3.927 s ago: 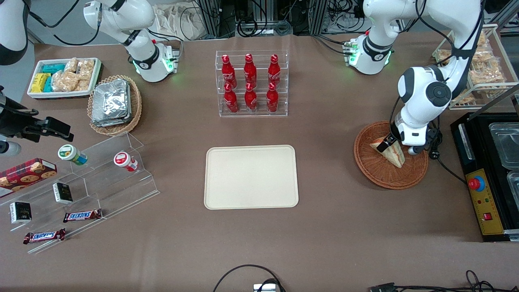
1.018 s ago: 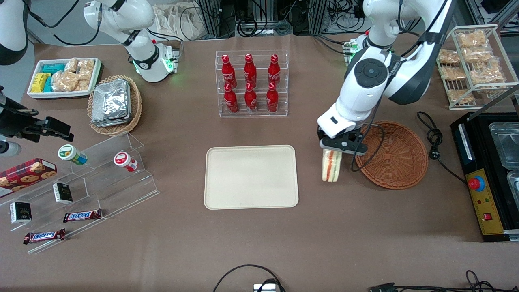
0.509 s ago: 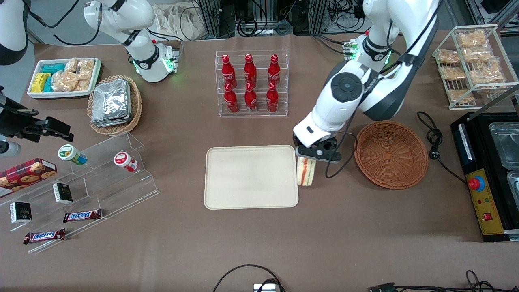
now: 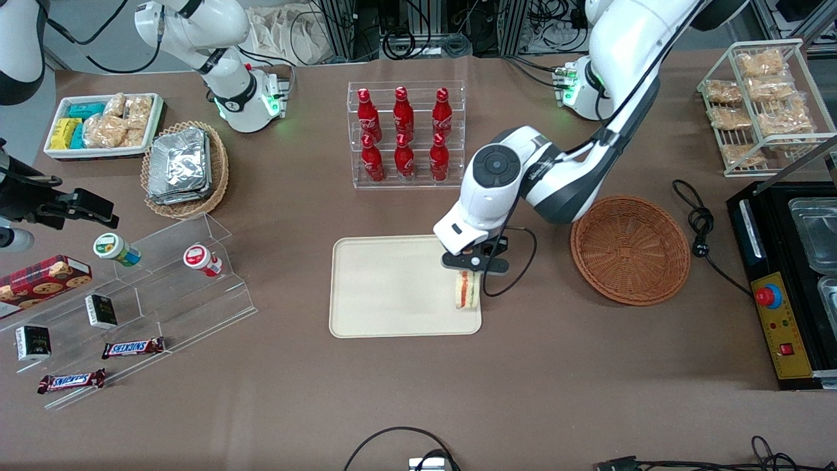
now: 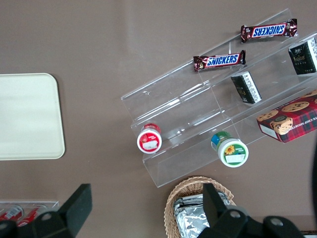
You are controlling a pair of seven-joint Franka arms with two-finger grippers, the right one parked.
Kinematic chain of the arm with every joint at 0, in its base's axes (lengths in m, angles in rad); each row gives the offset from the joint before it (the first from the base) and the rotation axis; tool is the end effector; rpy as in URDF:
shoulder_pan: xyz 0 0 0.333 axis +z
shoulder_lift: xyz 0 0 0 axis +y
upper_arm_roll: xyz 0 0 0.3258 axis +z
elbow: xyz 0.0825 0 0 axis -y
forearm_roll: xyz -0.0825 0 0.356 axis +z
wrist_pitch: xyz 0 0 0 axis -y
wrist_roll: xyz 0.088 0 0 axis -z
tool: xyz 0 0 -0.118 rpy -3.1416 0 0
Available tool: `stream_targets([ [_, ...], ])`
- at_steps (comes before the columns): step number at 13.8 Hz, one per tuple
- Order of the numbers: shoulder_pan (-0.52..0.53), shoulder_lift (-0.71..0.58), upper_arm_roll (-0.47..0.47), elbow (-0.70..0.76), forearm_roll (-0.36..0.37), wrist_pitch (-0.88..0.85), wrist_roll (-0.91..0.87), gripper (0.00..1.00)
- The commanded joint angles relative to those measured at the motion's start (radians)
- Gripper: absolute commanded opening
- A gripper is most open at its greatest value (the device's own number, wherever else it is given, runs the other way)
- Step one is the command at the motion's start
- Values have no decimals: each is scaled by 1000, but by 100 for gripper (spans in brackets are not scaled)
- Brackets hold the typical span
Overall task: Place sandwich from basket to tray
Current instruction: 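Lift the sandwich and carry it with the left gripper over the cream tray, then lower the sandwich onto the tray and open the left gripper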
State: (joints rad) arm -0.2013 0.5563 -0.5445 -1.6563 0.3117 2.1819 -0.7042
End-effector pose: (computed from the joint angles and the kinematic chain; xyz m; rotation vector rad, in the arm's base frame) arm 0.5277 -0.4018 0.3406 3.0818 -0.2147 0.0539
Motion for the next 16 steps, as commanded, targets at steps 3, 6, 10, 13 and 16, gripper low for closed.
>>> stream_targets([
  [3, -27, 100, -2, 73, 53, 1, -46, 41],
  [6, -30, 142, -2, 73, 53, 44, -63, 41],
  [10, -64, 180, 1, 82, 75, 73, -90, 41],
  [13, -70, 200, 1, 82, 132, 81, -138, 41],
  [16, -79, 215, 1, 82, 141, 82, -140, 44],
])
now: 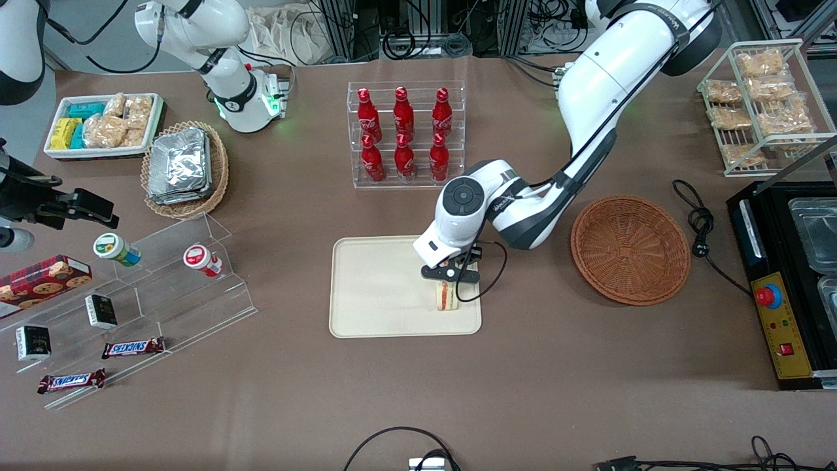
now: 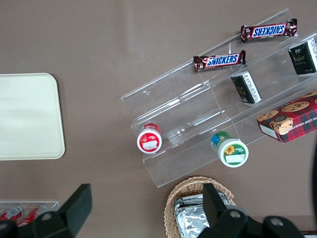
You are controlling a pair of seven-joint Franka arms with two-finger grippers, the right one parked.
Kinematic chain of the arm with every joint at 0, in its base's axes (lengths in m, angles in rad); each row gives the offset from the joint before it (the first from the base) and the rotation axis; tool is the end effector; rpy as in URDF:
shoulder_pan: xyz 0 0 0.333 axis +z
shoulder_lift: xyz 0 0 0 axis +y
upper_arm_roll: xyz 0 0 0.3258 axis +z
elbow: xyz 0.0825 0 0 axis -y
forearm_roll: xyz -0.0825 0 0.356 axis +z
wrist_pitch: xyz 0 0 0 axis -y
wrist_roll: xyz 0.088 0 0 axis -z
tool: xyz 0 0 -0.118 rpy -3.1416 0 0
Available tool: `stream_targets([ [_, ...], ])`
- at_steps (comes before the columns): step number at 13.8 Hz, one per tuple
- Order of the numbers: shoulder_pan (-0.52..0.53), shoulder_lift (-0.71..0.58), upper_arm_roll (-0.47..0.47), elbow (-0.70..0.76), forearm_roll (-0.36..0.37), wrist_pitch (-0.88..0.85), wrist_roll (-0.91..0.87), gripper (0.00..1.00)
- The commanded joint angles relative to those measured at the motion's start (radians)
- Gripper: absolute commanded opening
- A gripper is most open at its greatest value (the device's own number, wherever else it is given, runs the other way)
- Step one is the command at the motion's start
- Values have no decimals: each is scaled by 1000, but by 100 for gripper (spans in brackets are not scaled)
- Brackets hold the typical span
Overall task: Place sandwich from basket to tray
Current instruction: 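Lower the sandwich onto the tray and open the left gripper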
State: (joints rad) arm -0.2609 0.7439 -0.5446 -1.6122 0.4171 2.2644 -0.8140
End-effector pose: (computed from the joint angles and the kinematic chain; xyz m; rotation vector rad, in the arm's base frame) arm 0.5179 -0.4387 0.2523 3.0846 -0.2044 -0.0013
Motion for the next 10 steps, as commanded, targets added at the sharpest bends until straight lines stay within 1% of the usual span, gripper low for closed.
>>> stream_targets([
  [1, -20, 35, 2, 38, 54, 0, -36, 45],
  [2, -20, 40, 2, 38, 66, 0, -49, 48],
  [3, -21, 46, 2, 38, 75, 0, -57, 49],
  [5, -27, 49, 2, 38, 81, 0, -57, 57],
  [6, -28, 49, 2, 38, 83, 0, -57, 67],
  [8, -28, 49, 2, 40, 81, 0, -57, 92],
  [9, -26, 49, 2, 49, 80, 0, -57, 97],
  [10, -26, 46, 2, 55, 77, -3, -59, 99],
])
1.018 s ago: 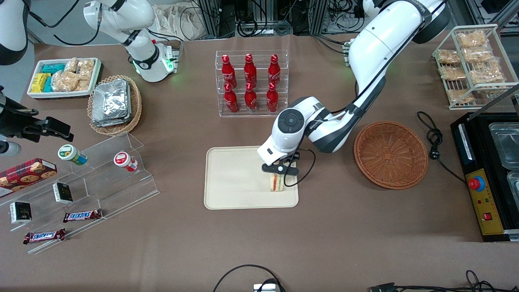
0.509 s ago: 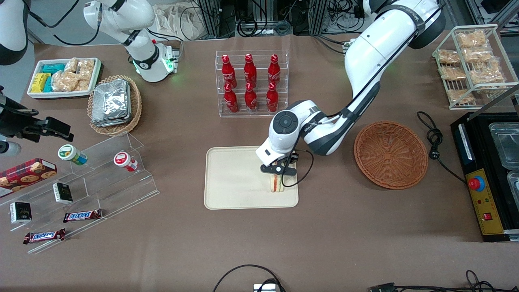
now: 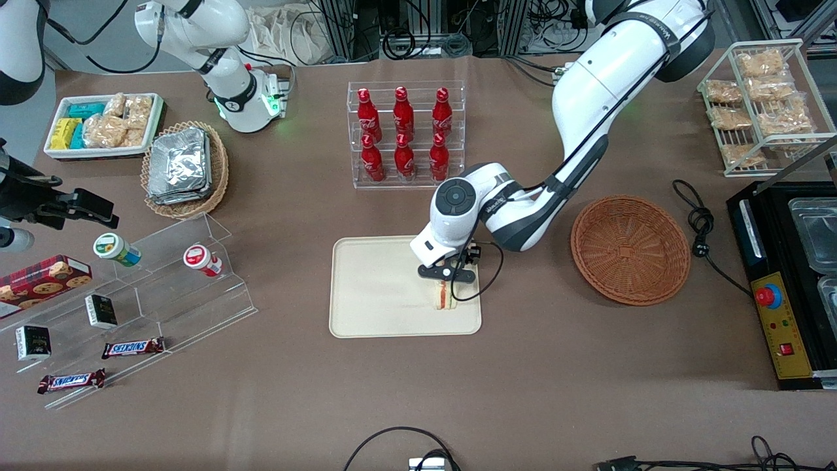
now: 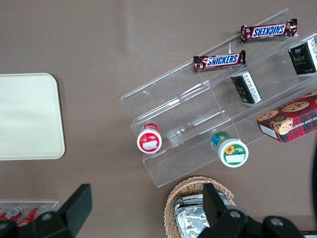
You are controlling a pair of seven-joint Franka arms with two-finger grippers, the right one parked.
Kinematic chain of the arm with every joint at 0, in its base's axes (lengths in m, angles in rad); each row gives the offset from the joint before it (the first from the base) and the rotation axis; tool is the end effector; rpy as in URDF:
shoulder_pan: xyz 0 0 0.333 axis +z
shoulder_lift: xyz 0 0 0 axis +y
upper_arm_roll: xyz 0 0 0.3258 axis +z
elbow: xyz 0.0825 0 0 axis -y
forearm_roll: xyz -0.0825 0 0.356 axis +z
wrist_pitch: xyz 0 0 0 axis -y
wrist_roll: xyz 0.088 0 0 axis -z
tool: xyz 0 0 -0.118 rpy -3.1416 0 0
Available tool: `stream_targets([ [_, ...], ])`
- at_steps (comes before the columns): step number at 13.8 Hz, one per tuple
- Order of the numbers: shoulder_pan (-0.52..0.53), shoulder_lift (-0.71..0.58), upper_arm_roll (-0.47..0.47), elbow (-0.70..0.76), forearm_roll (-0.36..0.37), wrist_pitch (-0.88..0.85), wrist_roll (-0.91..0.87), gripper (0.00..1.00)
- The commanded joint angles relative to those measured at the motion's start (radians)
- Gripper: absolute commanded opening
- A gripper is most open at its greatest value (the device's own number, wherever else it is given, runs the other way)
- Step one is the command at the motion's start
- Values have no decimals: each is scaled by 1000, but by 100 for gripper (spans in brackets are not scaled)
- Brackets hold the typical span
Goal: Place sandwich from basket to tray
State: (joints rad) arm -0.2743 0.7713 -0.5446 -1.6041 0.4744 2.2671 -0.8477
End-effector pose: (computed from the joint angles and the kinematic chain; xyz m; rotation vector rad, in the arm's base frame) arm 0.5141 -0.4447 0.2388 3.1094 -0.2254 0.0226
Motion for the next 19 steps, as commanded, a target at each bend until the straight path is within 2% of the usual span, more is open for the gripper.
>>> stream_targets([
  [1, -10, 13, 2, 55, 20, -11, -40, 99],
  [4, -2, 3, 2, 104, 20, -56, -83, 99],
  [9, 3, -42, 5, 197, 23, -242, -148, 100],
  [16, 3, -236, 152, 199, 1, -353, -172, 100],
  [19, 1, -300, 250, 202, -63, -382, -157, 100],
])
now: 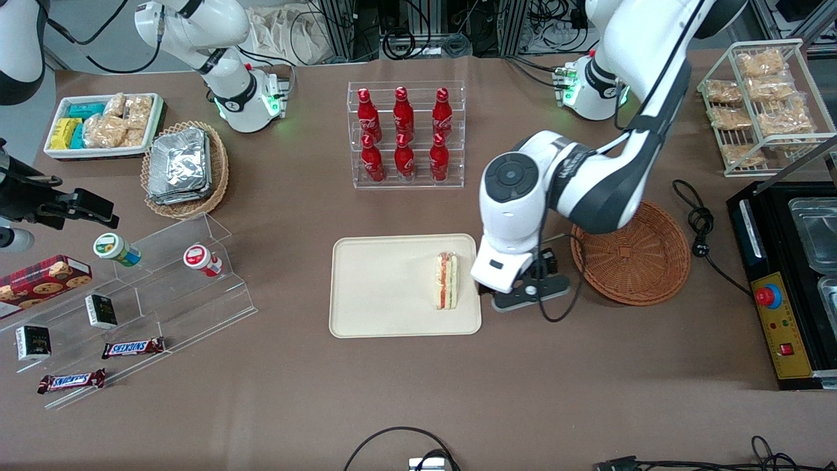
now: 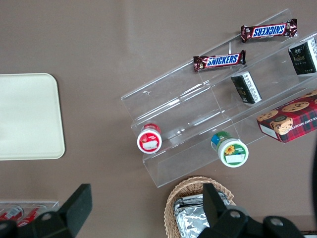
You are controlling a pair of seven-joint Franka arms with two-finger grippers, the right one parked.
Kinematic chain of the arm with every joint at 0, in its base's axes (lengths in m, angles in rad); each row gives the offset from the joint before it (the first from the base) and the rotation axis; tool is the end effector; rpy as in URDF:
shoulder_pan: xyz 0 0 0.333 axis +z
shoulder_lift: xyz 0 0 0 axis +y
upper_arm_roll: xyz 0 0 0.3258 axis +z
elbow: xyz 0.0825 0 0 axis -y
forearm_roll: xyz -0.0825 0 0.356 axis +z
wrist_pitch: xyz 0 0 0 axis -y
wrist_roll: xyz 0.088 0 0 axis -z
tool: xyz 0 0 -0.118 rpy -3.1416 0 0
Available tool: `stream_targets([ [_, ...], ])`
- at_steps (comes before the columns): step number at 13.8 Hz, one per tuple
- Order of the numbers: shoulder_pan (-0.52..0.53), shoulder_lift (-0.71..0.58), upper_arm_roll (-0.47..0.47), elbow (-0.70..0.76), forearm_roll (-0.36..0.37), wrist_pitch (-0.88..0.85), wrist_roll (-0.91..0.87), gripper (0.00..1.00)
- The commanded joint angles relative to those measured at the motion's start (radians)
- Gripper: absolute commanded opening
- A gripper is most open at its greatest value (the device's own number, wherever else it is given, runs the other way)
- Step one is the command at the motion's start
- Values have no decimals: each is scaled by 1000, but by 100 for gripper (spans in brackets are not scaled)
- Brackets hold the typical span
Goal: Place sandwich from basket to tray
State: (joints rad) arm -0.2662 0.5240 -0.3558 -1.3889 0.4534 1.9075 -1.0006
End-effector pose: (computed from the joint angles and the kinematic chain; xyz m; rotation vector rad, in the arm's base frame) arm 0.6035 -0.3285 0.4324 -2.9420 -0.4153 -0.3058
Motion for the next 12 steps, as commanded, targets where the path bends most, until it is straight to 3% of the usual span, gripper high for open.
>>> stream_targets([
  [1, -5, -71, 93, -12, -62, -25, 10, 100],
  [6, -7, -153, 256, -15, -217, -76, 218, 100],
  [12, -4, -226, 357, -28, -300, -156, 454, 100],
])
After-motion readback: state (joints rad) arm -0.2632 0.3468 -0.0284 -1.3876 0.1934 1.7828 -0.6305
